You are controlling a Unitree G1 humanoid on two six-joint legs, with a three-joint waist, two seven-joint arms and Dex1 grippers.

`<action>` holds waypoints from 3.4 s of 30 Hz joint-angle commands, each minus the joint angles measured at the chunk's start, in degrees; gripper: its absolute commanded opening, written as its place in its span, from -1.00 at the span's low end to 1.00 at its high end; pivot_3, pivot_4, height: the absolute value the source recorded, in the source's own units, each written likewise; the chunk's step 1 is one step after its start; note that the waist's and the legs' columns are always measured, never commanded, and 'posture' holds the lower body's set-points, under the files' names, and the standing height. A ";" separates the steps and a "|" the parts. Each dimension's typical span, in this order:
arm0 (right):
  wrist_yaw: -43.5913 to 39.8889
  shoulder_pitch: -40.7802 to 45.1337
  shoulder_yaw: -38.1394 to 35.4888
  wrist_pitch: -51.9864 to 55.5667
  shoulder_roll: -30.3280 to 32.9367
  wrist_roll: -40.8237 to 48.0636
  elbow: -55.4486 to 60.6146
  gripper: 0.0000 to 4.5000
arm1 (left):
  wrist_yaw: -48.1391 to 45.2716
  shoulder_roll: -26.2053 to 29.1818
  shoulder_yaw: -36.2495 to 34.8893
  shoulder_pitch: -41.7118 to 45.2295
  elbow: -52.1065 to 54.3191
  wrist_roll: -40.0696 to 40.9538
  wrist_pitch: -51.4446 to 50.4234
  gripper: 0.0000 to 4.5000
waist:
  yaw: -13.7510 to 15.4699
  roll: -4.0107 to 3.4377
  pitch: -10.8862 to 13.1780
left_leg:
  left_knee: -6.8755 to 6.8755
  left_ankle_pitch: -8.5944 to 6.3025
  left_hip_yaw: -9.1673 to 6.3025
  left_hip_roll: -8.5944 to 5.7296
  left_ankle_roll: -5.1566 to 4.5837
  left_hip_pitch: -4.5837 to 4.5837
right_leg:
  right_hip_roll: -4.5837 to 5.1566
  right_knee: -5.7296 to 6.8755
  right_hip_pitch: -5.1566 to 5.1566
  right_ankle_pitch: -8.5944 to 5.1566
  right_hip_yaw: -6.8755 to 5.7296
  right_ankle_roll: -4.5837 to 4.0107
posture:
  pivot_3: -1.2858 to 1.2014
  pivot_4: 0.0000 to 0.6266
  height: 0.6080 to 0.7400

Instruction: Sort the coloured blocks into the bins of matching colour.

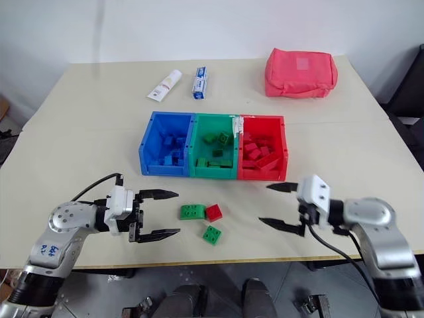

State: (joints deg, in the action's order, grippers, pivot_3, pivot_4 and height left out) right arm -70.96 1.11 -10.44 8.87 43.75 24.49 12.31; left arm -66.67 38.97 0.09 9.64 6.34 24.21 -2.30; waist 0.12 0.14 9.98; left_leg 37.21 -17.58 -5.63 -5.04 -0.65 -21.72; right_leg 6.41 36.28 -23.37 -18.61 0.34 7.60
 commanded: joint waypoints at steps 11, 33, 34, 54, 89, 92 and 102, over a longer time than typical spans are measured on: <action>7.71 -2.60 7.11 17.60 4.06 4.19 20.10 0.98 | -7.92 0.31 1.56 4.39 -5.16 -0.37 5.03 1.00 | -0.09 0.00 0.00 | -0.04 0.00 -0.04 0.02 -0.01 0.08 | 0.03 -0.09 0.08 0.01 0.05 0.01 | 0.03 -0.52 1.00; 17.23 14.67 34.19 22.05 -11.53 -8.85 7.92 0.98 | -5.43 3.28 -4.31 -7.07 3.62 2.35 2.54 1.00 | -0.18 0.02 0.00 | -0.06 0.00 -0.16 -0.01 -0.01 0.07 | 0.04 -0.17 0.12 0.01 0.08 0.01 | 0.03 -0.52 1.00; 17.24 14.72 34.28 21.80 -11.80 -9.09 7.53 0.98 | -5.41 3.36 -4.29 -7.21 3.93 2.38 2.30 1.00 | -0.18 0.02 0.00 | -0.05 0.00 -0.16 -0.02 -0.01 0.07 | 0.04 -0.17 0.13 0.01 0.08 0.01 | 0.03 -0.52 1.00; 19.15 24.00 10.40 32.72 -13.94 15.28 7.85 -0.31 | 8.40 -4.28 -9.20 -8.05 5.19 2.80 1.15 1.00 | -0.60 0.03 0.00 | -0.03 0.00 -0.09 0.09 0.03 0.10 | -0.07 -0.13 0.13 0.03 0.05 0.01 | 0.03 -0.52 1.00; -0.80 12.43 3.95 0.89 1.52 -0.30 -2.58 0.98 | 3.14 4.83 -8.92 -1.66 -6.29 0.11 -1.70 1.00 | -0.19 0.01 0.01 | -0.02 -0.02 0.00 0.02 0.02 0.04 | 0.00 0.13 -0.09 0.02 -0.01 -0.03 | 0.03 -0.52 1.00; 0.50 7.45 0.52 2.17 2.94 1.83 -0.46 0.98 | 1.15 4.79 -5.97 0.20 -3.82 0.14 -3.19 1.00 | -0.06 0.01 0.01 | 0.03 -0.01 -0.01 -0.02 0.00 0.04 | 0.04 0.11 -0.01 0.02 -0.01 -0.02 | 0.03 -0.52 1.00; 7.34 -9.40 -3.72 4.22 0.49 3.73 12.38 0.98 | 8.50 0.00 10.95 10.50 10.09 -5.84 -20.51 1.00 | 0.75 0.04 0.03 | 0.05 -0.01 -0.04 -0.05 0.00 0.06 | 0.03 0.13 0.04 0.03 0.10 0.00 | 0.03 -0.52 1.00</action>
State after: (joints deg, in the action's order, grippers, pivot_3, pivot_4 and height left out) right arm -65.11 -7.75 -12.59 12.77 44.48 26.75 21.35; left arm -59.68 40.05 8.73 18.79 13.27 19.48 -20.55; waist 0.86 0.18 10.01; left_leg 37.26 -17.59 -5.65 -5.08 -0.65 -21.66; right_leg 6.43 36.40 -23.33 -18.58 0.45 7.60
